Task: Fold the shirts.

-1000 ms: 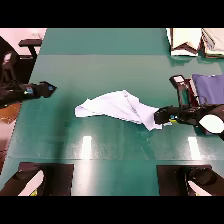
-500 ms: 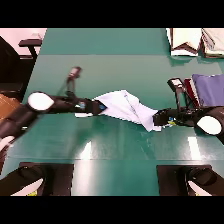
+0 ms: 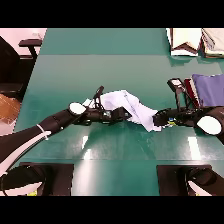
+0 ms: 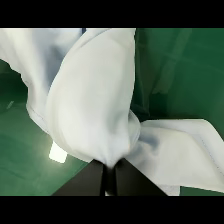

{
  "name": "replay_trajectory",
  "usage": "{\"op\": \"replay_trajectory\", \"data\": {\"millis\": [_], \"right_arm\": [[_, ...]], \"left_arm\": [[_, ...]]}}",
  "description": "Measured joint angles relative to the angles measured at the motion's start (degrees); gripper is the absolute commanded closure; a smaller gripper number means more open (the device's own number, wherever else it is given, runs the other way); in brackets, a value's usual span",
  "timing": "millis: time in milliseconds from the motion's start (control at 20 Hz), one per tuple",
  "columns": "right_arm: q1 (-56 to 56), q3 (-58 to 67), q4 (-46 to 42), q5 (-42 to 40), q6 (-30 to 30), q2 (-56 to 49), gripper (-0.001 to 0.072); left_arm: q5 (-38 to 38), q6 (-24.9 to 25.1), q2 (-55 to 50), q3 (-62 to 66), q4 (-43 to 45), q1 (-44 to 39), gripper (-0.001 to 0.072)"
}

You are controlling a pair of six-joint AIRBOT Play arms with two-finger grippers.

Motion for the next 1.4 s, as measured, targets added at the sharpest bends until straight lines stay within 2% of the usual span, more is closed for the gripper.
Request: {"op": "replay_trajectory", "data": {"millis": [250, 300, 500, 600, 650, 750, 850, 1100, 1400], "right_arm": [[0.0, 0.0, 0.0, 0.0, 0.3, 0.0, 0.0694], [0.0, 0.0, 0.0, 0.0, 0.5, 0.0, 0.0693], [0.0, 0.0, 0.0, 0.0, 0.7, 0.0, 0.0693], [0.0, 0.0, 0.0, 0.0, 0.7, 0.0, 0.0693], [0.0, 0.0, 0.0, 0.1, 0.7, 0.0, 0.0693], [0.0, 0.0, 0.0, 0.1, 0.8, 0.0, 0.0693], [0.0, 0.0, 0.0, 0.1, 0.8, 0.0, 0.0693], [-0.2, 1.0, -0.9, 1.5, 0.8, 0.1, 0.0693], [-5.2, 10.4, -6.2, 11.3, -2.2, 0.1, 0.0693]], "left_arm": [[4.0, 3.9, -4.2, 1.3, -8.8, -3.6, 0.0025], [4.7, 4.9, -4.7, 1.9, -9.9, -3.9, 0.0070], [6.8, 7.6, -5.7, 4.0, -11.9, -4.5, 0.0071], [7.3, 8.1, -5.9, 4.4, -12.3, -4.5, 0.0403], [7.3, 8.4, -5.9, 4.5, -12.3, -4.6, 0.0470], [7.3, 8.7, -6.0, 4.7, -12.0, -4.6, 0.0471], [7.4, 8.8, -6.0, 4.7, -11.4, -4.6, 0.0680], [5.9, 9.0, -5.2, 4.8, -9.7, -2.0, 0.0682], [0.0, 8.2, 8.3, 4.8, 6.3, 13.4, 0.0682]]}}
